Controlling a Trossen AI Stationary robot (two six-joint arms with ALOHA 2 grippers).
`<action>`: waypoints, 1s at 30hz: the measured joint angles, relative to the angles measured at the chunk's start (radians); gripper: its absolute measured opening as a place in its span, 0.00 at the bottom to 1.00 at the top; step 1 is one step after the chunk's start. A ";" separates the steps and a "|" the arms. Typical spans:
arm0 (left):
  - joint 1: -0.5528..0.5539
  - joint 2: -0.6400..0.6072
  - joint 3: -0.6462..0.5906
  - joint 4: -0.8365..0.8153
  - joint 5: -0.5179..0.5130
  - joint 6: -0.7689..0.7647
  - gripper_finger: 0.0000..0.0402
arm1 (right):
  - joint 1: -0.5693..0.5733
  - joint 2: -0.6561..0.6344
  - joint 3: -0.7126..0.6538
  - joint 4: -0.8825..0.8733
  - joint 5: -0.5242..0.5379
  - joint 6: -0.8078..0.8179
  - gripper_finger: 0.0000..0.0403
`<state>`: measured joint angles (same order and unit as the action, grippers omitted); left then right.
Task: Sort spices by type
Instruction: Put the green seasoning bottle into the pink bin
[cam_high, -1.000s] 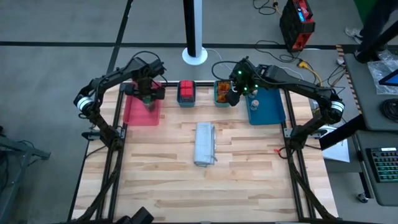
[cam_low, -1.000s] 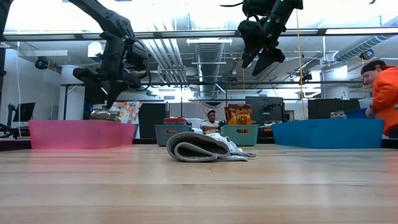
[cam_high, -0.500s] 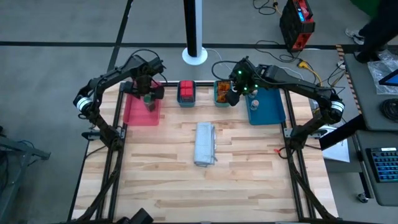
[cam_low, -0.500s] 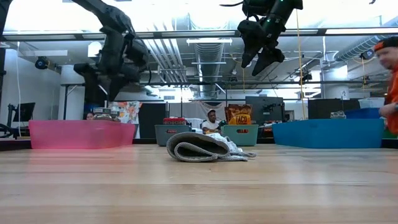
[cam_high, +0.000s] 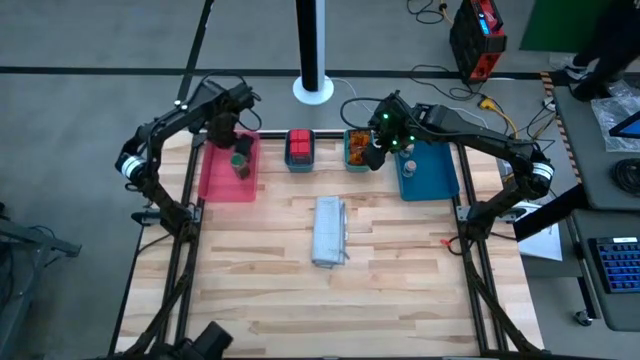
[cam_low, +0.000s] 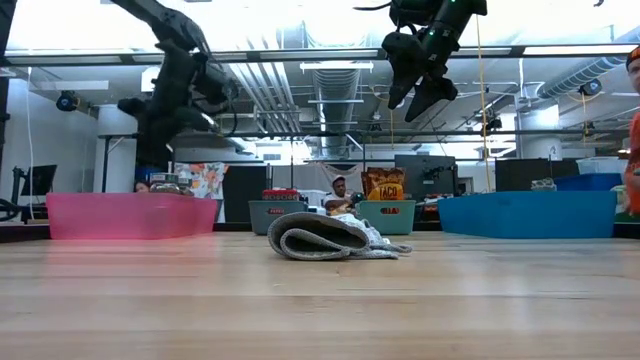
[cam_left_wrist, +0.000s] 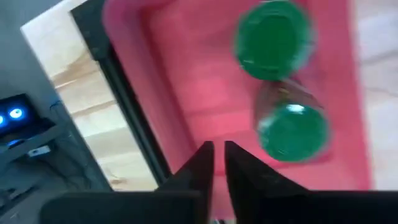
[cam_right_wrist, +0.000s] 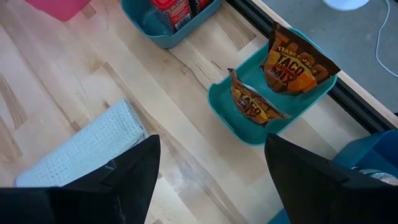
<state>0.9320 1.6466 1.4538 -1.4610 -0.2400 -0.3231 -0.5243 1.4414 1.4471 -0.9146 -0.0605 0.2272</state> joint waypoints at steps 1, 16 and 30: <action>0.010 0.000 -0.016 0.016 -0.011 0.000 0.04 | 0.000 0.000 0.000 0.000 0.000 -0.001 0.69; 0.022 -0.001 -0.154 0.148 0.079 0.017 0.00 | 0.000 0.000 0.000 0.003 0.000 -0.010 0.66; -0.018 -0.002 -0.166 0.110 0.245 -0.004 0.00 | 0.000 0.000 0.000 0.008 0.000 -0.011 0.65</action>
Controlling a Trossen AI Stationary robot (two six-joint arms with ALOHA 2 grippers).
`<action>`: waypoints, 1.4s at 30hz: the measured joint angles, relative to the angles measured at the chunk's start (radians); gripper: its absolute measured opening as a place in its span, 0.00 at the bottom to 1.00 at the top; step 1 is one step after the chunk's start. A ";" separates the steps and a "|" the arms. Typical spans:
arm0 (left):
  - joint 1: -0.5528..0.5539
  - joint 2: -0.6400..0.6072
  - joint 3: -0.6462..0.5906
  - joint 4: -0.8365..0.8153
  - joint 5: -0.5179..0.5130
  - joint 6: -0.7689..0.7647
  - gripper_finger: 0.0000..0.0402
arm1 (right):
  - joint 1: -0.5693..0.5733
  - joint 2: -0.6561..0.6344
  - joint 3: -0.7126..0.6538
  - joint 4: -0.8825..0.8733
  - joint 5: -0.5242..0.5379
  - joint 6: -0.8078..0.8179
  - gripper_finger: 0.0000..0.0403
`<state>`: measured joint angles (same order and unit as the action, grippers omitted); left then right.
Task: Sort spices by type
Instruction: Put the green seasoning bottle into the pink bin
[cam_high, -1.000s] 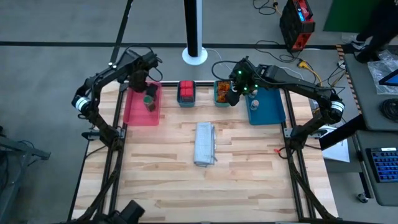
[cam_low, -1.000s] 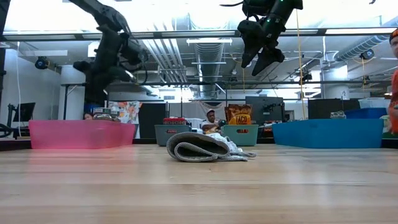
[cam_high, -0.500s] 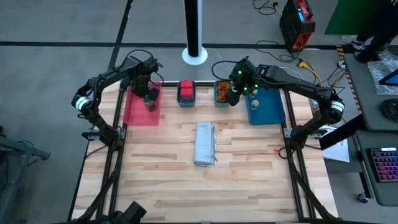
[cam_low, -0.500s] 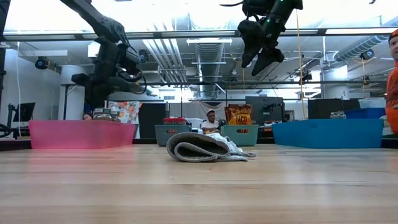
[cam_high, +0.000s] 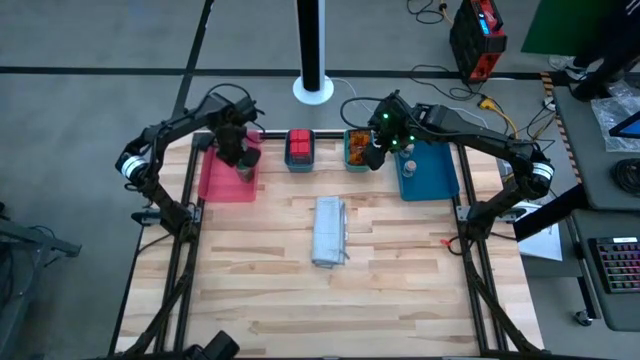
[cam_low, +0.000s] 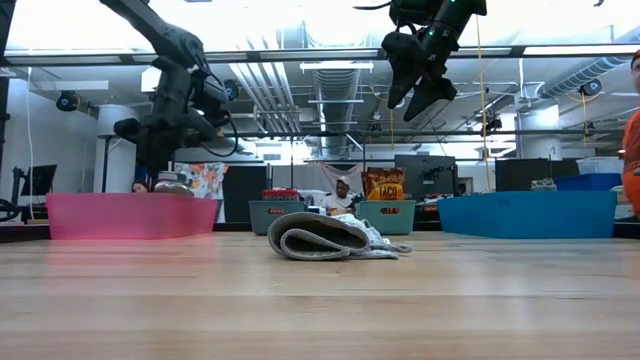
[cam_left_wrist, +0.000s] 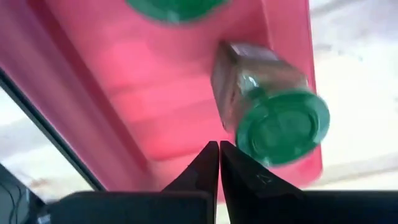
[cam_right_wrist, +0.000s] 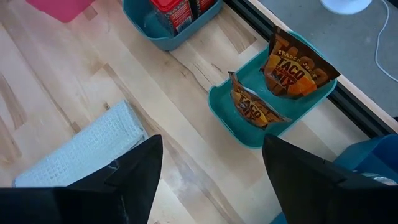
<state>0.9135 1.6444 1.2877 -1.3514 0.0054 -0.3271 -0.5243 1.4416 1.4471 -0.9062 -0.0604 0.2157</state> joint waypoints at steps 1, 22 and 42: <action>-0.004 0.000 0.000 -0.013 0.005 -0.010 0.00 | 0.000 0.000 0.000 0.000 0.000 0.000 0.65; -0.110 -0.142 0.060 0.090 0.060 -0.017 0.00 | 0.000 0.000 0.000 0.020 0.000 -0.016 0.64; -0.130 -0.039 -0.012 0.025 -0.127 -0.019 0.00 | 0.000 0.000 0.000 0.029 0.000 -0.007 0.64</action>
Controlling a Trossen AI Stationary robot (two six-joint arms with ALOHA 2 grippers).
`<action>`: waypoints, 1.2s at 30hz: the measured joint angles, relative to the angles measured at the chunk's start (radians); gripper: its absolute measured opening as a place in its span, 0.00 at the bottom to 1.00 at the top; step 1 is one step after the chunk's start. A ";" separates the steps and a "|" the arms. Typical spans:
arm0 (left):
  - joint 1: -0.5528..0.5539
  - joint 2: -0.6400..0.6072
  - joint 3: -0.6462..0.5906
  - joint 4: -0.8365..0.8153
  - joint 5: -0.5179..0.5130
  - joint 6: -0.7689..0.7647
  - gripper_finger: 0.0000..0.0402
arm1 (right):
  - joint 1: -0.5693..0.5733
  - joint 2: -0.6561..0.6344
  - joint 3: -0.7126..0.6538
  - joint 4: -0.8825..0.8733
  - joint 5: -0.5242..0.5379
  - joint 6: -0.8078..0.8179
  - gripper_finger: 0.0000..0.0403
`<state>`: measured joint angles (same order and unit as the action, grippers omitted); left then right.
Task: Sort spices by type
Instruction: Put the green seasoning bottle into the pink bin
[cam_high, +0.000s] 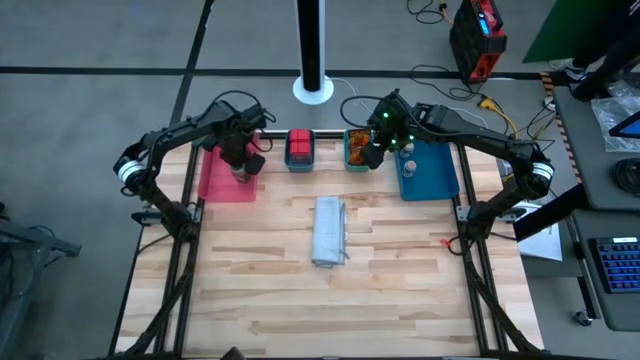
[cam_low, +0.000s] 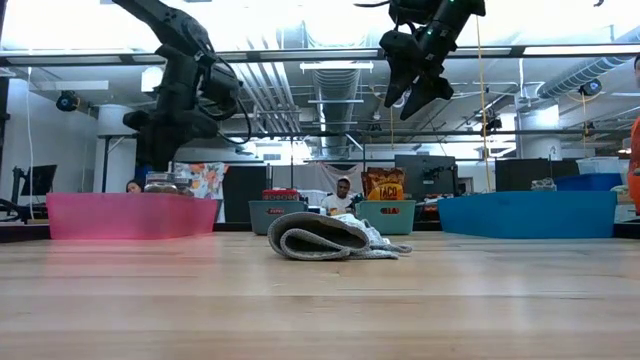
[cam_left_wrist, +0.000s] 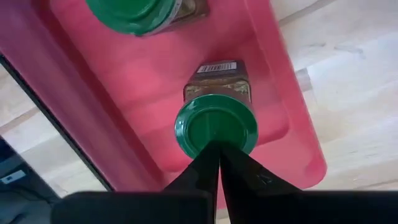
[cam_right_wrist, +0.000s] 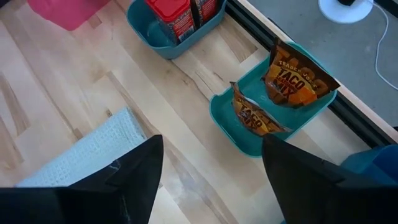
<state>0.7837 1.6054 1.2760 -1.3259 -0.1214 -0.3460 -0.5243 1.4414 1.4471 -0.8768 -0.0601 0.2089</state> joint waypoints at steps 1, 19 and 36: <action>0.000 -0.001 -0.001 -0.005 -0.002 0.000 0.00 | 0.000 0.000 0.000 0.000 0.000 0.000 0.64; 0.005 -0.003 -0.002 0.010 -0.043 -0.212 0.00 | 0.000 0.000 0.000 0.026 0.008 0.000 0.64; -0.005 -0.005 0.020 -0.054 0.086 -0.254 0.00 | 0.000 0.000 0.000 0.023 0.008 0.018 0.65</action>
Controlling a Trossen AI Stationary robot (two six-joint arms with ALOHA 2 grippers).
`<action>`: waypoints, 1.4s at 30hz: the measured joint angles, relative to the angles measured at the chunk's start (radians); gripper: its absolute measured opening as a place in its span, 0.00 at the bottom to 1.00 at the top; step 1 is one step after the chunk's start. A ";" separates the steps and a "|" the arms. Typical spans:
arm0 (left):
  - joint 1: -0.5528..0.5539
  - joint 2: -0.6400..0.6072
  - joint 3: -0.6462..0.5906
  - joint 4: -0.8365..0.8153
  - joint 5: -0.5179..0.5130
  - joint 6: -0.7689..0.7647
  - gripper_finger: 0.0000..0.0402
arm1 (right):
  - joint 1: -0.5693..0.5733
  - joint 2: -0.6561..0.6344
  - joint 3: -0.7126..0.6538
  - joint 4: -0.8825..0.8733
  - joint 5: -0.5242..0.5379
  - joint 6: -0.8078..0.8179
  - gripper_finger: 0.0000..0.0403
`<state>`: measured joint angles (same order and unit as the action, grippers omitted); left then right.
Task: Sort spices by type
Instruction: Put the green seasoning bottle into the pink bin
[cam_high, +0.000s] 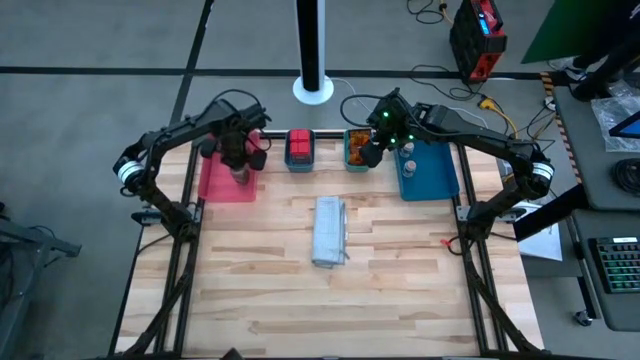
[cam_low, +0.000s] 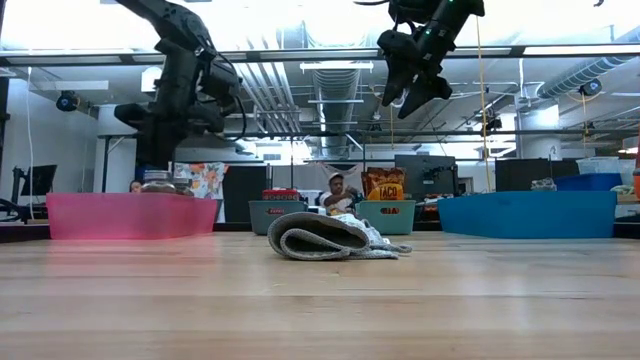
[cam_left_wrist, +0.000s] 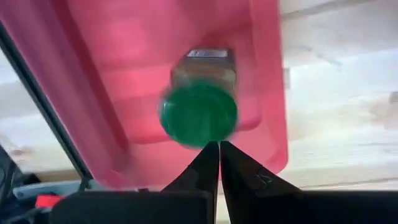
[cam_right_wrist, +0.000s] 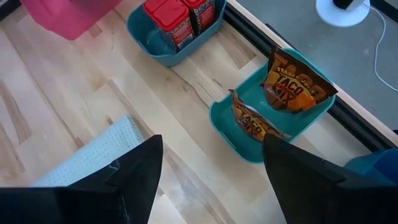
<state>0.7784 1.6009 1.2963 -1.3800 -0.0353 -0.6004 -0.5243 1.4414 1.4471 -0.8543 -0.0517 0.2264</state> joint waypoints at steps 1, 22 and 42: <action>0.000 0.000 0.006 0.001 -0.005 0.010 0.00 | 0.000 0.000 0.000 0.000 0.000 0.000 0.65; -0.003 0.001 0.016 0.035 0.055 0.350 0.00 | 0.000 0.000 0.000 0.000 0.000 0.010 0.63; 0.005 0.002 -0.005 0.111 -0.076 0.372 0.00 | 0.000 0.000 0.000 0.000 0.024 0.052 0.61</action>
<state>0.7834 1.6028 1.2913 -1.2694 -0.1116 -0.2283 -0.5243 1.4414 1.4471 -0.8539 -0.0277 0.2779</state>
